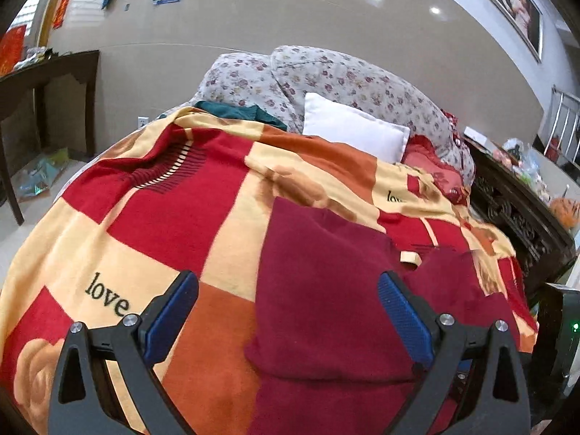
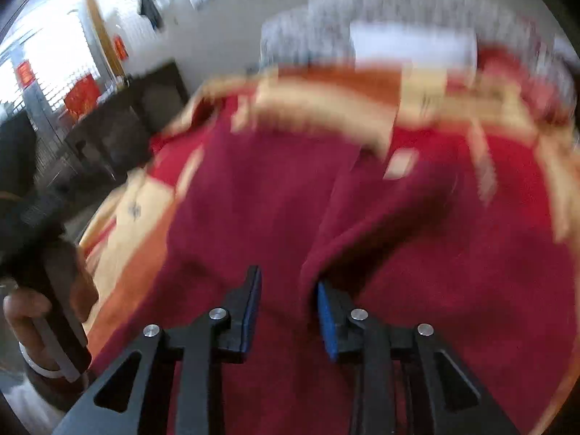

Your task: Fold small clothes

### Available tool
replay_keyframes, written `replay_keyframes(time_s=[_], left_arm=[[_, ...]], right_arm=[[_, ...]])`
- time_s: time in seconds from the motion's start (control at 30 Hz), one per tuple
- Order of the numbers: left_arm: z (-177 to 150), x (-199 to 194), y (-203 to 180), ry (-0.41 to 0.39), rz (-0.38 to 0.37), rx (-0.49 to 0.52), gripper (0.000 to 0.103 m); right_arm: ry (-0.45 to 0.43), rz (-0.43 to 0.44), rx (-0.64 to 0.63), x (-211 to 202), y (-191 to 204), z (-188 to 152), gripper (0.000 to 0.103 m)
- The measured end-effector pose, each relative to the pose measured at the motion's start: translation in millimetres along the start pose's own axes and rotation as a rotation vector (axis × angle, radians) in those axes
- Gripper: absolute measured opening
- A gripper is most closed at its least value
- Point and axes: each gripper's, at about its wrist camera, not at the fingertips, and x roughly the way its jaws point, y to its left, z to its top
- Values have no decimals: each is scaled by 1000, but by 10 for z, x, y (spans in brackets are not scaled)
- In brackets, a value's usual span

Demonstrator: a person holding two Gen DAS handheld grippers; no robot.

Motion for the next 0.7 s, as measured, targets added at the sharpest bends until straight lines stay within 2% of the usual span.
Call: replay_keyframes(time_s=[0.07,0.1,0.13,0.2,0.3,0.37,0.47,0.53,0.63,0.7], left_arm=[[-31,34,-59,10,-9,21,99],[-58,47,-82,17,-23,25,99],[-83,72,-113,28,-41,23,99],[-105,116,-160,49,-59,22,99],[-121,120,-217,50,-24,73,99],[-94,48,-186,10,30,97,99],[-8,-82,-7,-67,100,75,99],[45,-123,137,-80,105,35,99],[99,-173,345,-85,92,-37,99],[128,-218,493,-96,69,-98,99]], right_arm=[[-39,-2,23,-95,-59,-55,37],[-58,8,46,-174,-101,-73,48],[-91,28,69,-287,-149,-109,63],[-161,33,99,-409,-235,-74,79],[-223,21,137,-432,-312,109,79],[-234,39,154,-371,-331,234,79],[-211,49,220,-199,-380,316,79],[-232,108,253,-193,-377,317,79],[-258,269,238,-164,-237,377,80],[-265,344,232,-142,-126,426,80]])
